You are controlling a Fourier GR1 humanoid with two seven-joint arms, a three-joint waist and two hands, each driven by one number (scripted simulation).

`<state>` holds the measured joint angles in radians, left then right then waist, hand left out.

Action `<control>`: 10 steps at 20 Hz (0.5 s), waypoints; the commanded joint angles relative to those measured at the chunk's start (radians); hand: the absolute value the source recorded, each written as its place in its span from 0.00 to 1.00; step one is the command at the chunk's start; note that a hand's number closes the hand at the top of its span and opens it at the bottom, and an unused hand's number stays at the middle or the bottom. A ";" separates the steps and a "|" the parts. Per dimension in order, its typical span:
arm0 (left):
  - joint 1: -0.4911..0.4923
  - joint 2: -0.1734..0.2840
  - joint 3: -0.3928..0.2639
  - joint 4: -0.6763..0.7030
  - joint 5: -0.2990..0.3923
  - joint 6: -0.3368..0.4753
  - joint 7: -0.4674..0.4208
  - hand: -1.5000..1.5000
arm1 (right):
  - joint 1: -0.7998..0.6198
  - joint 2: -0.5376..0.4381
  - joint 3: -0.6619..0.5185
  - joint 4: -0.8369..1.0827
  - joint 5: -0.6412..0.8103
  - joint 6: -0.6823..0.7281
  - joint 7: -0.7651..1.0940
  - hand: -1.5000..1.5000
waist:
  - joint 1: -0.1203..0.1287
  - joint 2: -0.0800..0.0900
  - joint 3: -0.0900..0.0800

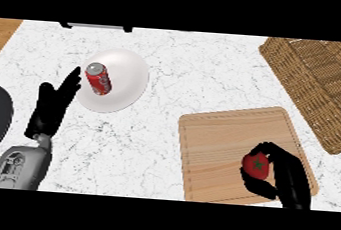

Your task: Pick the tomato from the cutting board and place it in the basket

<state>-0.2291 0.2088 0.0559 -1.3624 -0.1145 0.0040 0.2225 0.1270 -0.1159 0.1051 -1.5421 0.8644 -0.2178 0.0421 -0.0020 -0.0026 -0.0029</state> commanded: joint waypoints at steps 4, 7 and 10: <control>-0.028 -0.022 -0.025 0.002 -0.012 0.001 0.009 0.50 | -0.237 -0.135 0.111 0.136 0.223 0.231 0.080 1.00 | 0.043 0.012 0.000; -0.036 -0.016 -0.029 0.010 -0.015 -0.011 -0.009 0.50 | -0.362 -0.201 0.181 0.181 0.272 0.408 0.061 1.00 | 0.060 0.015 0.000; -0.047 0.031 0.009 0.007 0.010 -0.046 0.006 0.50 | -0.476 -0.181 0.218 0.261 0.310 0.442 0.029 1.00 | 0.032 0.007 0.003</control>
<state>-0.2661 0.2085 0.0418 -1.3554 -0.1179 -0.0175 0.2251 -0.2186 -0.2680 0.2757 -1.3733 1.1162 0.1422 0.1022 0.0404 0.0032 -0.0088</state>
